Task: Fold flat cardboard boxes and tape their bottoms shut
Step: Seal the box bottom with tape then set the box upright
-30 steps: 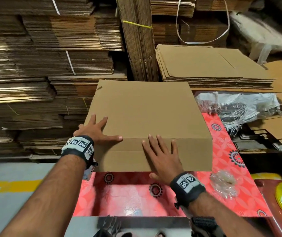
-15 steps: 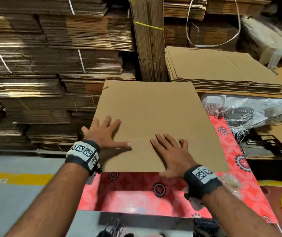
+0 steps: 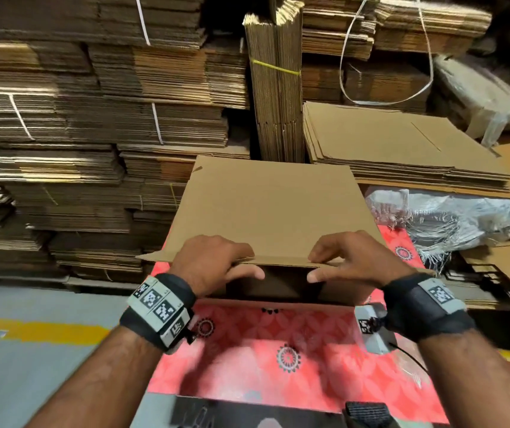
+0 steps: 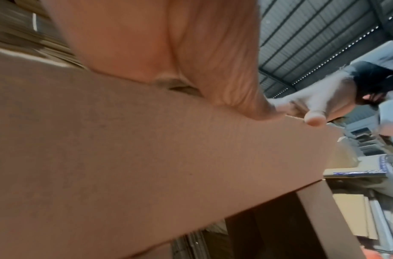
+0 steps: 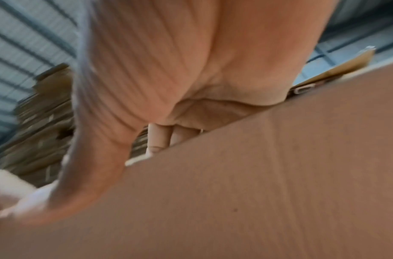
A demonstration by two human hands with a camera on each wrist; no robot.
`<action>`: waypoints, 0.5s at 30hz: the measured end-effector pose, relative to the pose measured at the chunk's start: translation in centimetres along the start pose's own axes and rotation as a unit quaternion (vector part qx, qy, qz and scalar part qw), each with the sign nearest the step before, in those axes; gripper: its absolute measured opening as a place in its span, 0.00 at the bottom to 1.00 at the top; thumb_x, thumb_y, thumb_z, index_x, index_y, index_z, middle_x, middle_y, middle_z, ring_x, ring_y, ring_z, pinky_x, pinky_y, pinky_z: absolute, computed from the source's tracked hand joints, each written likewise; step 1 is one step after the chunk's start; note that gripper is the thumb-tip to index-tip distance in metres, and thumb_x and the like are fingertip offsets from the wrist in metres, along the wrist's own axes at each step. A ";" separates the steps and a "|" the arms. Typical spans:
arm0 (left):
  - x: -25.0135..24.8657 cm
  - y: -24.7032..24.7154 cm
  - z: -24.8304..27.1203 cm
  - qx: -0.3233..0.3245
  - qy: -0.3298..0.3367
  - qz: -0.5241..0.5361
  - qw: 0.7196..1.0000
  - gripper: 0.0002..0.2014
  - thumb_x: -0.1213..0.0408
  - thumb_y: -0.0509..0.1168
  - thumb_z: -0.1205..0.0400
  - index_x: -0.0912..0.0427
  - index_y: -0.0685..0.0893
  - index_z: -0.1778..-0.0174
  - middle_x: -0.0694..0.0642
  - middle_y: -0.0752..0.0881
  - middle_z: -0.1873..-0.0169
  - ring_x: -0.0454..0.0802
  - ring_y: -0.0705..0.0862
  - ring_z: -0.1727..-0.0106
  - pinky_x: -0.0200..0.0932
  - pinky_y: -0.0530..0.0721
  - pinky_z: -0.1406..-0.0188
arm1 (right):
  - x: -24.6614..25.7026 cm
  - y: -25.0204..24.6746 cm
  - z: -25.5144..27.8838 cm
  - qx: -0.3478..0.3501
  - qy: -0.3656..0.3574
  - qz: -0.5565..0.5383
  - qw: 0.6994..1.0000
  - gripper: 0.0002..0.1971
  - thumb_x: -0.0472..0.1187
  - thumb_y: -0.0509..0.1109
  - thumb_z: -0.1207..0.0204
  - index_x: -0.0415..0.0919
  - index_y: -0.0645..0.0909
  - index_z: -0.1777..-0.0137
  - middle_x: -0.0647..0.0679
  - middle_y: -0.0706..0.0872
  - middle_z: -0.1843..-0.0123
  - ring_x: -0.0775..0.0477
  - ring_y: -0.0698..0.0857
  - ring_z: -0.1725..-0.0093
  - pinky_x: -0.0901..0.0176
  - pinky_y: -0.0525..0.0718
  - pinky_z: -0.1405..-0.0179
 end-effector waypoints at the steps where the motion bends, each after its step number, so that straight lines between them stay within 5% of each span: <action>1: 0.5 -0.5 -0.3 -0.017 -0.007 -0.002 1.000 0.49 0.14 0.30 0.32 0.38 0.82 0.36 0.48 0.92 0.48 0.54 0.89 0.44 0.48 0.82 0.51 | -0.2 -0.8 -0.1 -0.006 0.001 -0.041 0.999 0.25 0.65 0.84 0.40 0.49 0.90 0.52 0.60 0.94 0.56 0.63 0.91 0.53 0.56 0.88 0.44; 4: 1.4 -1.3 -1.6 -0.135 -0.015 -0.035 0.990 0.37 0.25 0.40 0.20 0.43 0.84 0.37 0.49 0.92 0.47 0.54 0.89 0.42 0.55 0.80 0.39 | -0.6 -2.4 -1.4 -0.055 -0.008 -0.039 0.998 0.26 0.74 0.75 0.36 0.51 0.89 0.55 0.57 0.93 0.57 0.58 0.91 0.53 0.49 0.88 0.45; 6: 1.2 -0.8 -2.4 -0.225 -0.025 -0.043 0.973 0.24 0.43 0.61 0.16 0.48 0.78 0.26 0.55 0.83 0.28 0.57 0.80 0.26 0.65 0.70 0.26 | -0.7 -2.6 -2.9 -0.119 0.008 0.060 0.991 0.27 0.76 0.66 0.30 0.54 0.88 0.55 0.57 0.92 0.57 0.54 0.89 0.53 0.49 0.87 0.49; 7: 0.7 -0.5 -2.8 -0.233 -0.036 -0.050 0.970 0.30 0.50 0.69 0.19 0.50 0.73 0.20 0.58 0.73 0.18 0.59 0.70 0.17 0.69 0.64 0.21 | -0.7 -2.4 -3.7 -0.156 0.026 0.132 0.978 0.27 0.75 0.63 0.26 0.54 0.88 0.53 0.55 0.92 0.56 0.50 0.89 0.51 0.50 0.85 0.49; 9: -0.3 0.9 -3.5 -0.202 -0.031 -0.067 0.977 0.46 0.54 0.74 0.25 0.47 0.60 0.12 0.60 0.50 0.10 0.61 0.51 0.10 0.73 0.54 0.18 | -0.2 -1.7 -5.2 -0.242 0.073 0.248 0.935 0.25 0.72 0.57 0.19 0.54 0.86 0.45 0.51 0.91 0.48 0.44 0.86 0.42 0.46 0.76 0.41; 11: -0.9 3.4 -4.2 -0.149 -0.021 -0.067 0.986 0.51 0.47 0.72 0.25 0.43 0.48 0.10 0.57 0.38 0.10 0.62 0.42 0.10 0.77 0.50 0.18 | -0.1 -0.5 -6.5 -0.278 0.115 0.282 0.911 0.29 0.71 0.53 0.17 0.55 0.78 0.27 0.49 0.83 0.26 0.43 0.76 0.24 0.36 0.65 0.28; 13: -0.4 6.0 -4.8 -0.088 -0.051 -0.040 0.994 0.51 0.39 0.67 0.22 0.38 0.40 0.11 0.53 0.31 0.12 0.62 0.39 0.10 0.79 0.49 0.19 | -1.2 1.1 -7.6 -0.229 0.143 0.302 0.914 0.38 0.71 0.54 0.18 0.54 0.59 0.12 0.48 0.60 0.10 0.42 0.57 0.11 0.28 0.54 0.20; 15: 0.4 7.4 -5.6 -0.034 -0.076 -0.029 0.996 0.47 0.34 0.60 0.19 0.35 0.34 0.13 0.49 0.28 0.13 0.60 0.37 0.10 0.80 0.48 0.19 | -2.8 2.7 -7.7 -0.165 0.139 0.299 0.930 0.48 0.74 0.59 0.23 0.54 0.46 0.09 0.48 0.45 0.07 0.41 0.48 0.09 0.25 0.51 0.19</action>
Point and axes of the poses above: each hand's wrist, its own z-axis away from the middle knuckle, its own y-axis out of the palm, x = y × z, the point moved 2 cm from there along -z, towards the middle knuckle
